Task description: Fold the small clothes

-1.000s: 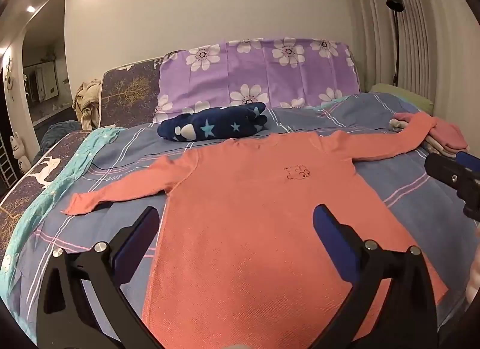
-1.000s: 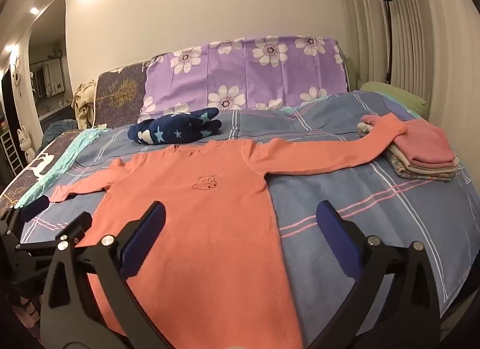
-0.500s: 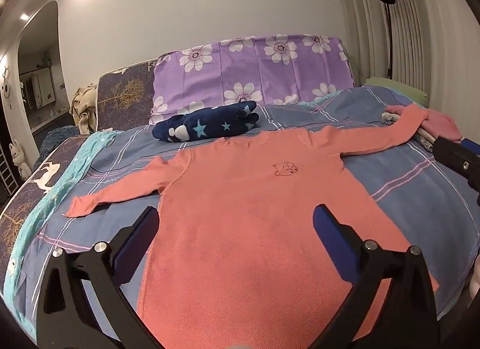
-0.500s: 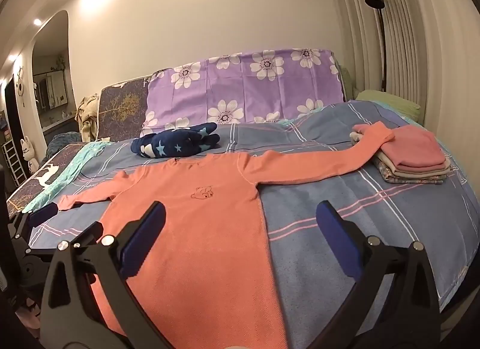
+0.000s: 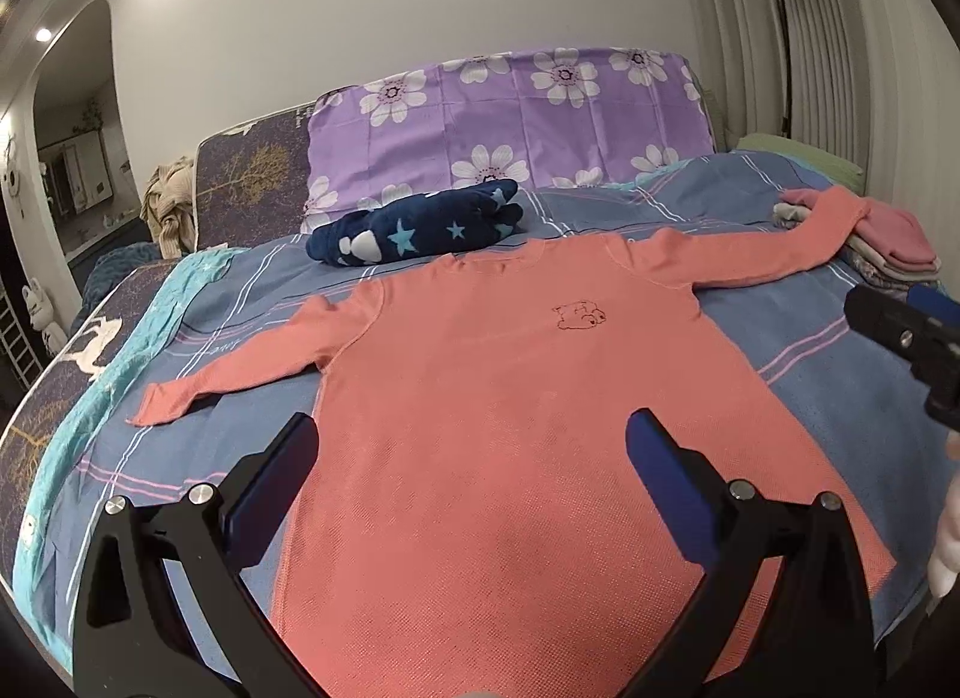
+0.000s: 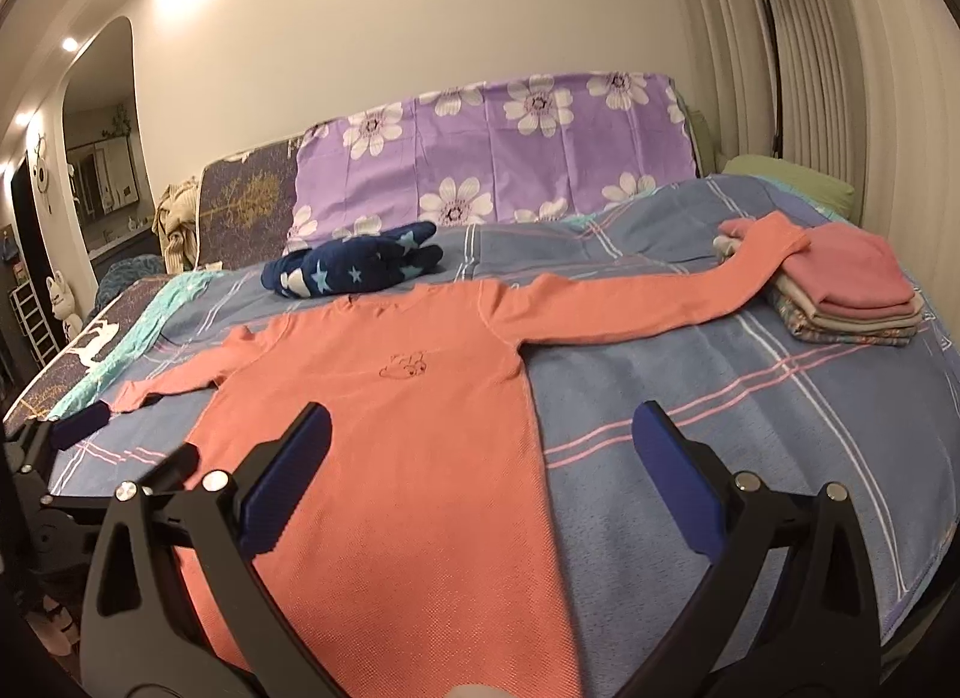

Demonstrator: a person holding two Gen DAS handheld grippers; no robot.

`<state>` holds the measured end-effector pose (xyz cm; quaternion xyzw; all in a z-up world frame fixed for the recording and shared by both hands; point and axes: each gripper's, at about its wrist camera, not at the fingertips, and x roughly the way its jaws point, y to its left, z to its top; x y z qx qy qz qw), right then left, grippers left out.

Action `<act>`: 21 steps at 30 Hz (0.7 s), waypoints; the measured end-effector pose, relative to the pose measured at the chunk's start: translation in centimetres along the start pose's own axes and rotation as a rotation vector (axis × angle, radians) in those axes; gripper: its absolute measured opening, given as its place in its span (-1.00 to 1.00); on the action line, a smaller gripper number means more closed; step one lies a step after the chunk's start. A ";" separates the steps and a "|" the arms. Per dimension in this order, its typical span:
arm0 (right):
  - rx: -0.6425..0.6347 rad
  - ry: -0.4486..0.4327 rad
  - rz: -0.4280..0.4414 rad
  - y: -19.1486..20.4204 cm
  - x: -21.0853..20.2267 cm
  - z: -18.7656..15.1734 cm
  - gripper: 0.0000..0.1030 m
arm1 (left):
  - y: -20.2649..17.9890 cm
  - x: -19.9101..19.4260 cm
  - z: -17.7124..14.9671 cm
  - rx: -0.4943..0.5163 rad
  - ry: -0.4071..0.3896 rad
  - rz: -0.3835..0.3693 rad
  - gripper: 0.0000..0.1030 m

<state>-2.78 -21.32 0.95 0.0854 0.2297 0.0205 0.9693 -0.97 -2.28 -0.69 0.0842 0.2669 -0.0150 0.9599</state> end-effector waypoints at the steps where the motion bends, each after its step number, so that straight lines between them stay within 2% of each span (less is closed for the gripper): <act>1: -0.001 0.007 0.002 0.2 0.2 0.0 0.96 | 0.2 0.1 -0.1 -0.007 0.004 0.004 0.97; 7: -0.020 0.018 0.006 1.7 1.1 0.0 0.96 | 1.5 0.5 -0.1 -0.029 0.016 0.026 0.97; 21: -0.066 0.021 0.000 3.2 1.0 -0.5 0.96 | 2.6 0.6 -0.6 -0.062 0.017 0.017 0.97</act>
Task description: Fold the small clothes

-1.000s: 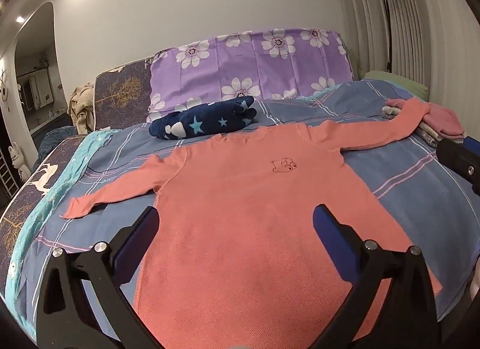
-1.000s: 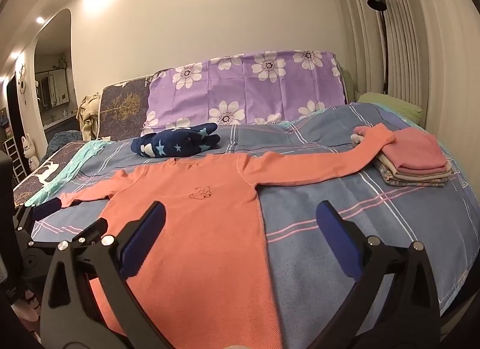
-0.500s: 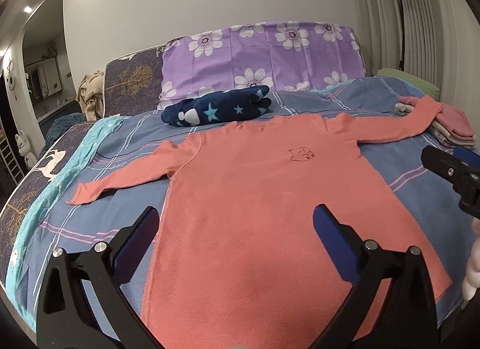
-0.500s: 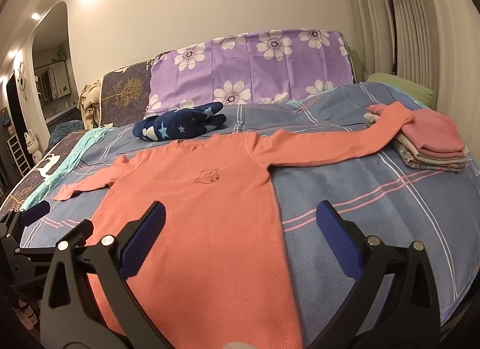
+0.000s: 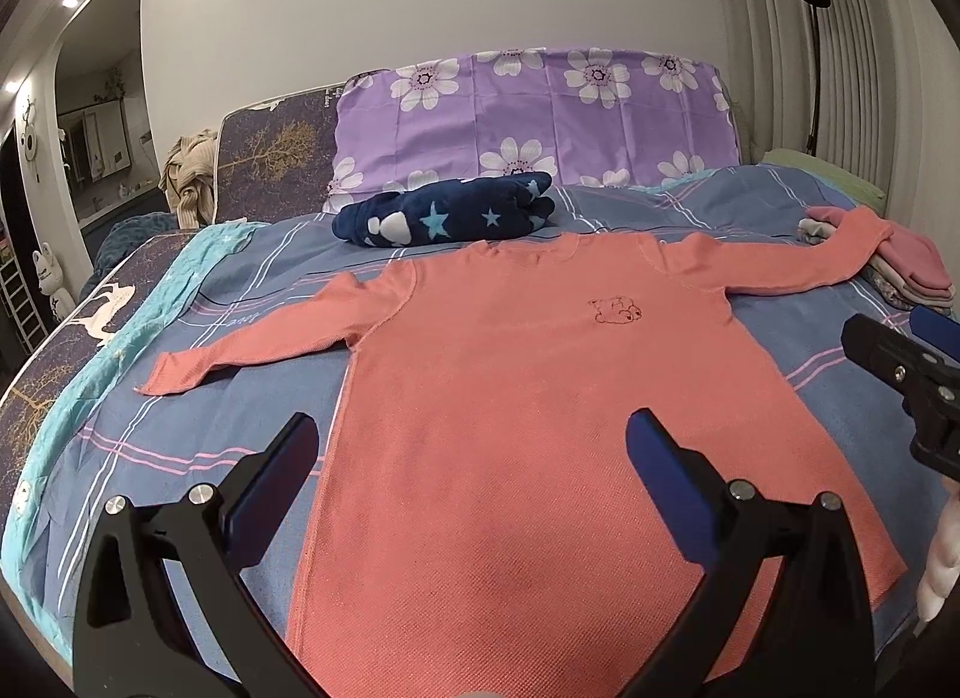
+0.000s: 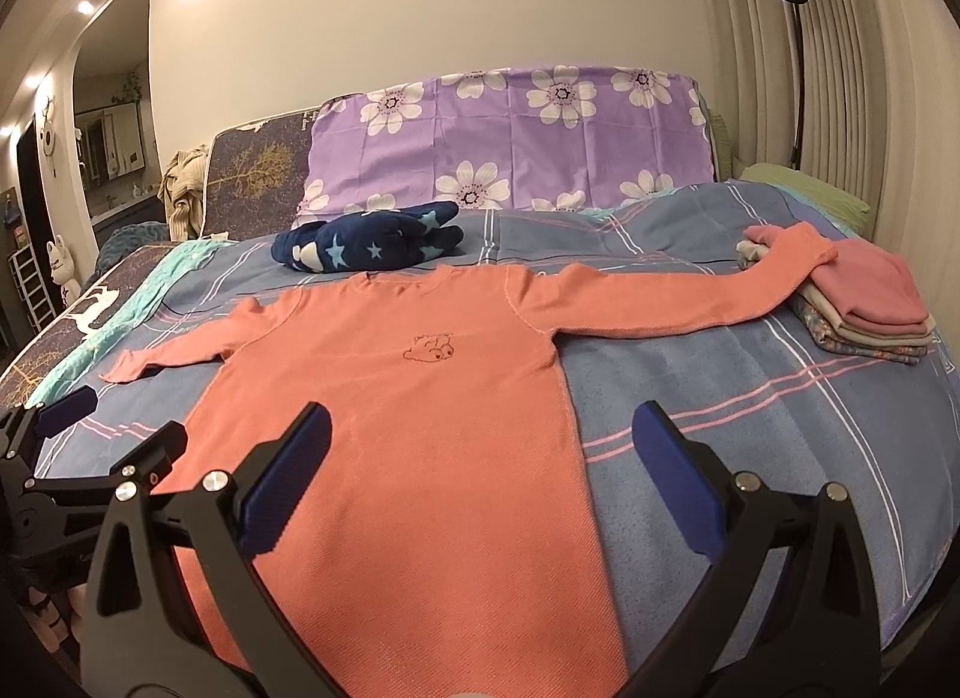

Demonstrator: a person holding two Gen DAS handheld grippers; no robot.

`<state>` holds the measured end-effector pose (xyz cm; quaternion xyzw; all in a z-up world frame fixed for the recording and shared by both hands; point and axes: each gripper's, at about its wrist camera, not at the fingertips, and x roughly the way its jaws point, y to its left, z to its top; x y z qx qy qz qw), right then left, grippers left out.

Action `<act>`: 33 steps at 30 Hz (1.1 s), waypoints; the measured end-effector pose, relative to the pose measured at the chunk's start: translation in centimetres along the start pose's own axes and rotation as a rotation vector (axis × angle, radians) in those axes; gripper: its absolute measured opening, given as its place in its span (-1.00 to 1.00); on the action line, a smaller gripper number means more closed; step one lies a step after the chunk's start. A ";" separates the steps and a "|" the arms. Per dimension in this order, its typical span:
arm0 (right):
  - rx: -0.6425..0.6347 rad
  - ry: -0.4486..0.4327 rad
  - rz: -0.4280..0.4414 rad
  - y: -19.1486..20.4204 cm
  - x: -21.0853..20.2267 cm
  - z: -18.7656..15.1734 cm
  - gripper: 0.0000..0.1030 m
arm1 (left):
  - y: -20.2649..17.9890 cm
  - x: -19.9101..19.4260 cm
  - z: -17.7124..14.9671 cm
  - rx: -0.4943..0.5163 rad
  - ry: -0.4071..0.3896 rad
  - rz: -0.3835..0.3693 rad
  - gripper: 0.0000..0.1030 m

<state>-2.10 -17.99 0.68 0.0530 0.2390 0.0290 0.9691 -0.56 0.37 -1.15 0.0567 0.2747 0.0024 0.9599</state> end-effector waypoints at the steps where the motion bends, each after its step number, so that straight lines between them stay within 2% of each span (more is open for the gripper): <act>1: 0.000 -0.002 -0.003 0.0 0.0 0.0 0.96 | 0.1 0.1 0.0 -0.003 0.001 -0.003 0.97; 6: 0.026 -0.002 0.003 -0.3 0.0 -0.2 0.96 | 0.2 0.4 0.1 -0.014 0.004 -0.020 0.97; 13: -0.005 0.003 -0.020 0.2 0.9 -0.2 0.96 | 0.6 2.0 -0.2 -0.057 0.042 -0.070 0.97; 17: -0.014 0.006 -0.018 0.3 1.5 -0.1 0.96 | 0.5 2.8 -0.5 -0.058 0.054 -0.067 0.97; 20: -0.014 0.017 -0.013 0.6 2.0 -0.1 0.84 | 0.4 3.0 -0.6 -0.051 0.047 -0.074 0.97; 29: -0.025 0.053 0.012 1.4 4.6 0.1 0.73 | 0.7 4.3 -0.2 -0.041 0.036 -0.049 0.97; 33: -0.024 0.095 0.007 1.6 6.2 0.0 0.49 | 1.0 5.6 -0.1 -0.054 0.066 -0.082 0.97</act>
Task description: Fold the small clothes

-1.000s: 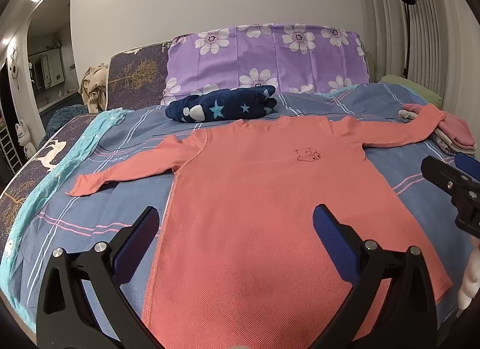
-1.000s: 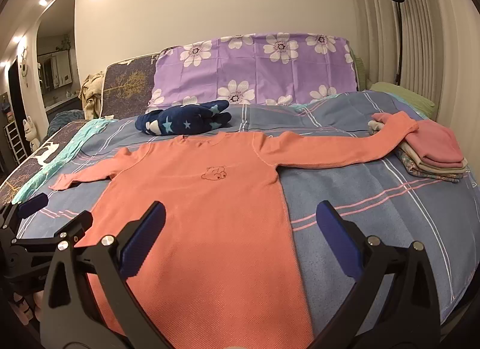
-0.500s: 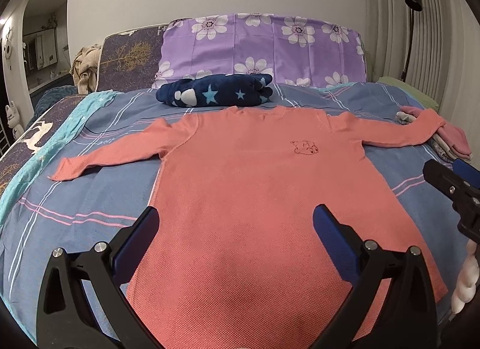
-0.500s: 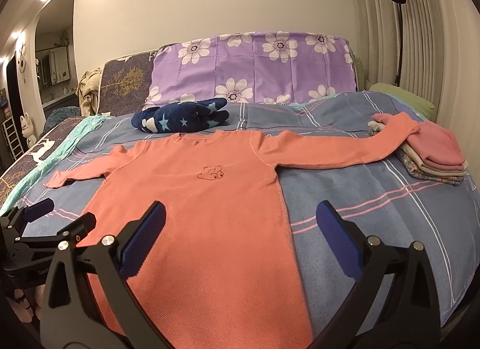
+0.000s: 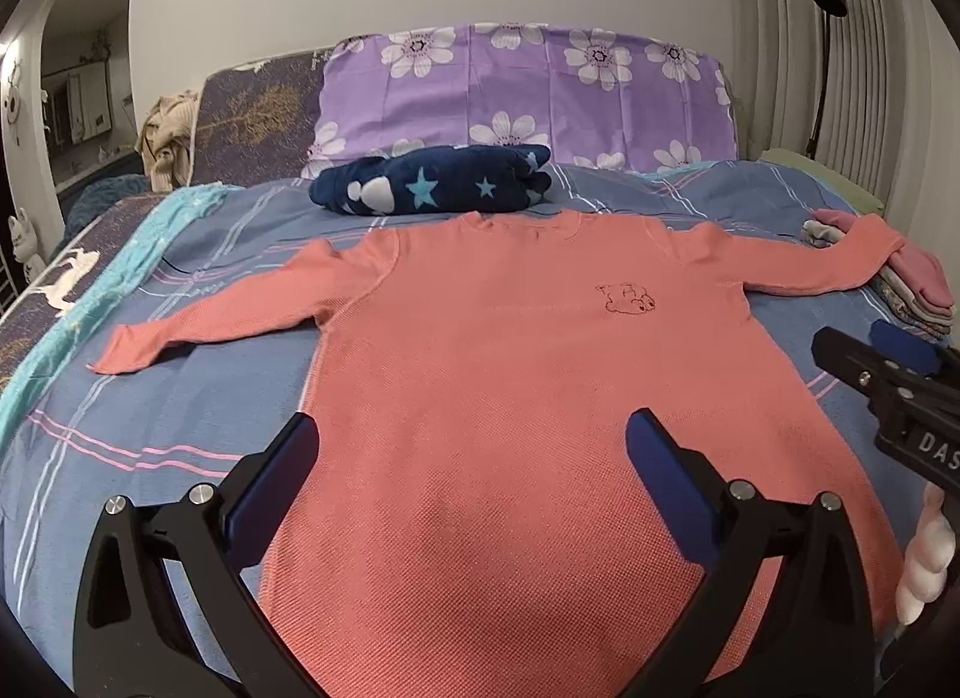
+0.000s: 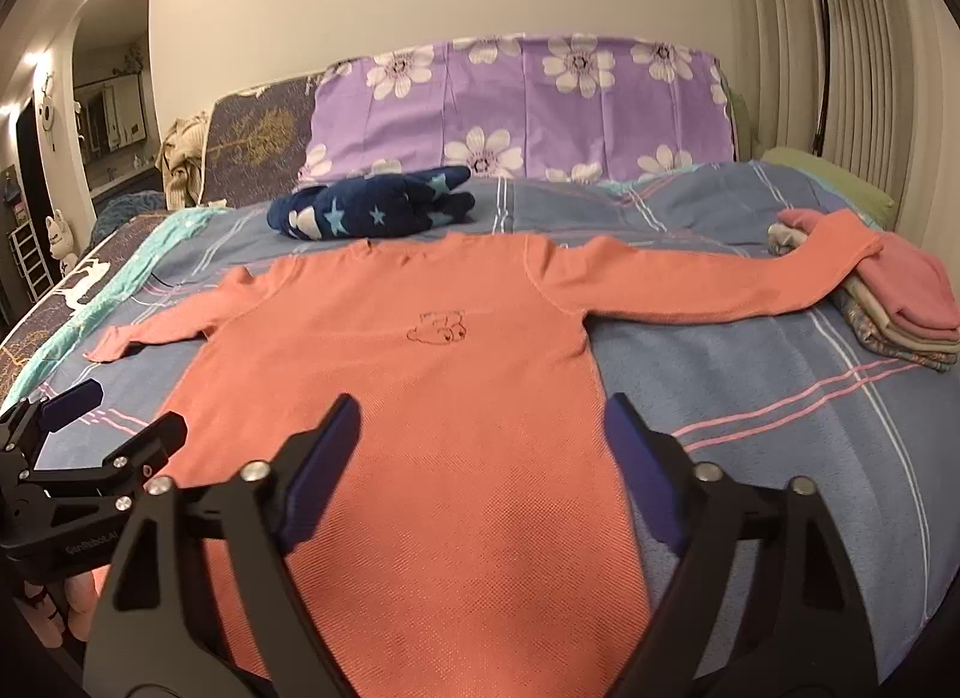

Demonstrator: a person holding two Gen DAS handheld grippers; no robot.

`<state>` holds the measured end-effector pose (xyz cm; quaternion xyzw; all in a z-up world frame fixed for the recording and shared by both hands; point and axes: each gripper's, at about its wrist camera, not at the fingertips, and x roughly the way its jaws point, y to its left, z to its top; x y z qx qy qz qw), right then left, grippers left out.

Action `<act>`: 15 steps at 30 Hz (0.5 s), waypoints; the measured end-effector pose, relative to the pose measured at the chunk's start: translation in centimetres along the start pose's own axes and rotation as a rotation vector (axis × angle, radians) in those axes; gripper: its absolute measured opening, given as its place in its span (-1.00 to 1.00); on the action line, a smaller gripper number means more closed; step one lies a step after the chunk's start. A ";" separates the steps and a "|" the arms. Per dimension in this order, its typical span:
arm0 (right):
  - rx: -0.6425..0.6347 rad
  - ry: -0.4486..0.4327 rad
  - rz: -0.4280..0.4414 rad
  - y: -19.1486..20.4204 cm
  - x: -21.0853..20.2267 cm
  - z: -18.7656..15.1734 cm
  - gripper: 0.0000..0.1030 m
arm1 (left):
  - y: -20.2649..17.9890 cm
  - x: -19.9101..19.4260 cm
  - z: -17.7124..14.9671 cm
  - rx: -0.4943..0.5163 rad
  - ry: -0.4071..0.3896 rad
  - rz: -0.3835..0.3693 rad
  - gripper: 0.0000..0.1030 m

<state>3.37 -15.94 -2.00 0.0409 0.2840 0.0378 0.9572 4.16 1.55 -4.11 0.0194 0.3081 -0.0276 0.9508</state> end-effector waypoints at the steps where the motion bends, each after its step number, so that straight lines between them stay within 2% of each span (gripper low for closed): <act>1: -0.002 0.012 0.000 0.1 0.5 0.1 0.41 | 0.1 0.3 0.0 -0.006 0.010 -0.012 0.97; 4: -0.006 0.036 0.003 0.2 1.6 0.4 0.31 | 0.4 1.2 0.0 -0.006 0.024 -0.021 0.97; 15: -0.016 0.112 0.033 0.5 5.0 0.6 0.28 | 1.1 3.5 0.7 0.001 0.032 -0.021 0.94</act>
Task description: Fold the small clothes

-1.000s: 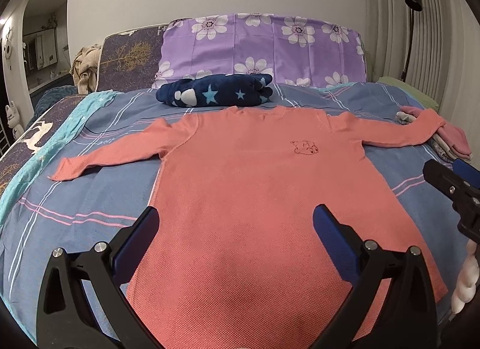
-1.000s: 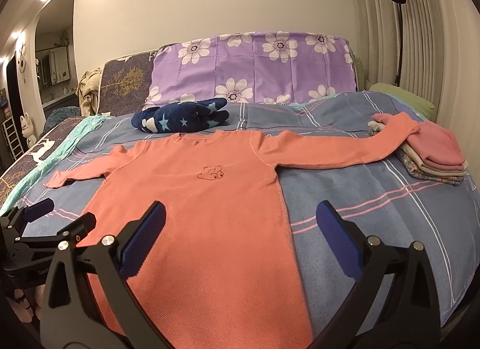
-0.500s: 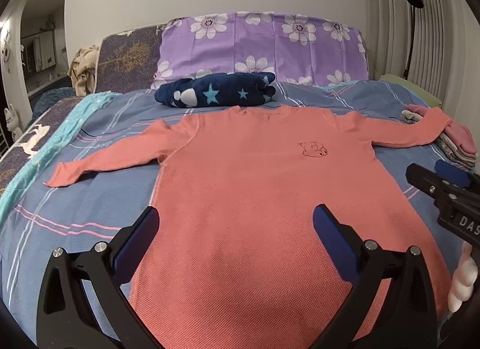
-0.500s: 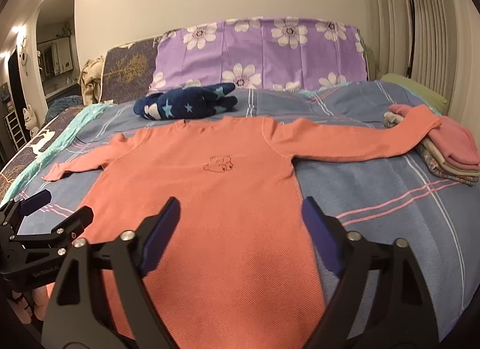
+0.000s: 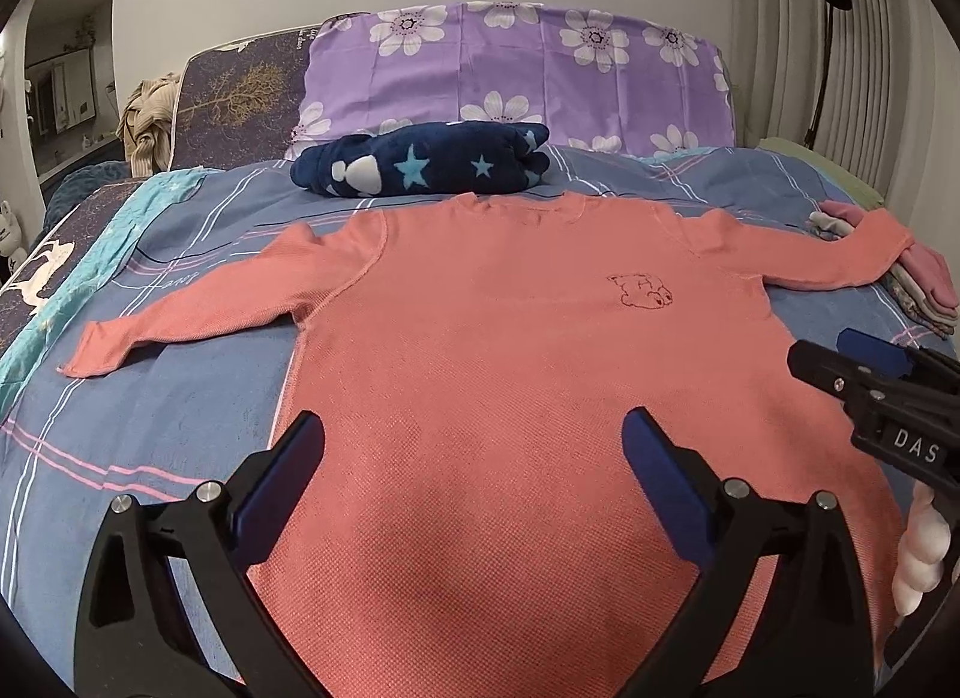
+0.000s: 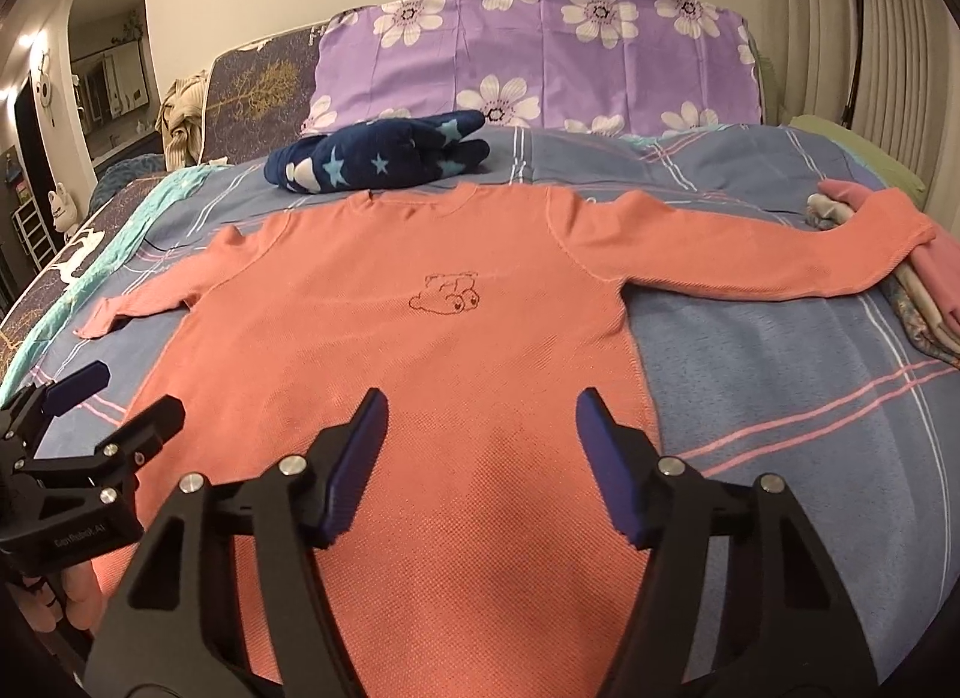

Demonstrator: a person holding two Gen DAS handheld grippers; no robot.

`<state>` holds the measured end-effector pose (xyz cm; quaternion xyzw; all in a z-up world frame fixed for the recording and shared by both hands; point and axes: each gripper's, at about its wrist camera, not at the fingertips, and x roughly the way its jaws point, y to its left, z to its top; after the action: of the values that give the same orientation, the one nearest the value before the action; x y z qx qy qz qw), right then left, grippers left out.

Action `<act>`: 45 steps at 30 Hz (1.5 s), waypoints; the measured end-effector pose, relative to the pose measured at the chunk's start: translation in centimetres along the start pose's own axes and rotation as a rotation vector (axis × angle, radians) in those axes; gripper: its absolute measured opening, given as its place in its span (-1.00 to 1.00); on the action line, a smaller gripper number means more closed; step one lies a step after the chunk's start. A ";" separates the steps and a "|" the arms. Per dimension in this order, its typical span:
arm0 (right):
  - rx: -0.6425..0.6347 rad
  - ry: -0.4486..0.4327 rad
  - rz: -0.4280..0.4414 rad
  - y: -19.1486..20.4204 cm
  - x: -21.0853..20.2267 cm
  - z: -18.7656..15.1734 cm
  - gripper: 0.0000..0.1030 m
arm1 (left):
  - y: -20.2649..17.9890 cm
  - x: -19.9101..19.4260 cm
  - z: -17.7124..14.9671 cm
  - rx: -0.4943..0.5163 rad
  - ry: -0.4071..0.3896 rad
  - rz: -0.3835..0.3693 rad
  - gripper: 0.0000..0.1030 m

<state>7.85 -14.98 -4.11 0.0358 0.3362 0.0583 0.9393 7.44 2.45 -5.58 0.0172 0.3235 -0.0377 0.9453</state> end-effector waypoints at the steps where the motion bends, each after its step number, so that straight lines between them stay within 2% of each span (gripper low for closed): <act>1: 0.000 0.003 0.000 0.0 0.1 0.0 0.28 | 0.1 0.1 0.1 -0.006 -0.004 0.000 0.94; 6: 0.000 0.013 0.003 -0.3 0.7 0.1 0.29 | 1.4 1.0 0.7 -0.071 0.001 -0.006 0.97; 13: 0.018 0.082 0.016 -0.9 2.1 -0.3 0.35 | 2.8 1.7 0.5 -0.157 0.002 -0.046 0.97; 21: 0.020 0.069 0.005 -1.4 2.0 -0.3 0.41 | 5.2 3.1 0.3 -0.258 0.055 -0.050 0.97; 23: 0.017 0.070 -0.002 -1.6 2.0 -0.2 0.46 | 6.5 3.3 0.4 -0.262 0.055 -0.058 0.88; 25: 0.004 0.071 -0.015 -1.8 2.0 0.1 0.48 | 9.0 3.5 0.8 -0.302 0.053 -0.079 0.60; 28: -0.013 0.074 -0.032 -2.1 2.3 0.7 0.54 | 13.9 3.9 1.0 -0.415 0.047 -0.052 0.42; 31: -0.027 0.071 -0.055 -2.4 2.5 1.4 0.58 | 20.7 4.6 0.6 -0.573 0.042 0.025 0.39; 36: -0.033 0.080 -0.074 -2.2 3.6 2.1 0.62 | 30.3 6.7 -1.4 -0.909 0.029 0.011 0.38; 38: -0.041 0.088 -0.070 -1.8 4.0 2.3 0.62 | 33.1 7.8 -1.9 -1.005 0.028 0.027 0.38; 41: -0.069 0.095 -0.070 -1.1 4.6 2.4 0.63 | 35.7 9.4 -1.7 -1.064 0.034 0.100 0.38; 45: -0.079 0.096 -0.067 -0.7 5.0 2.8 0.64 | 37.7 11.2 -0.3 -1.049 0.011 0.192 0.34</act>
<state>13.47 -15.09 -5.18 -0.0153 0.3794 0.0417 0.9242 19.18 39.41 -12.40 -0.4279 0.3010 0.2161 0.8244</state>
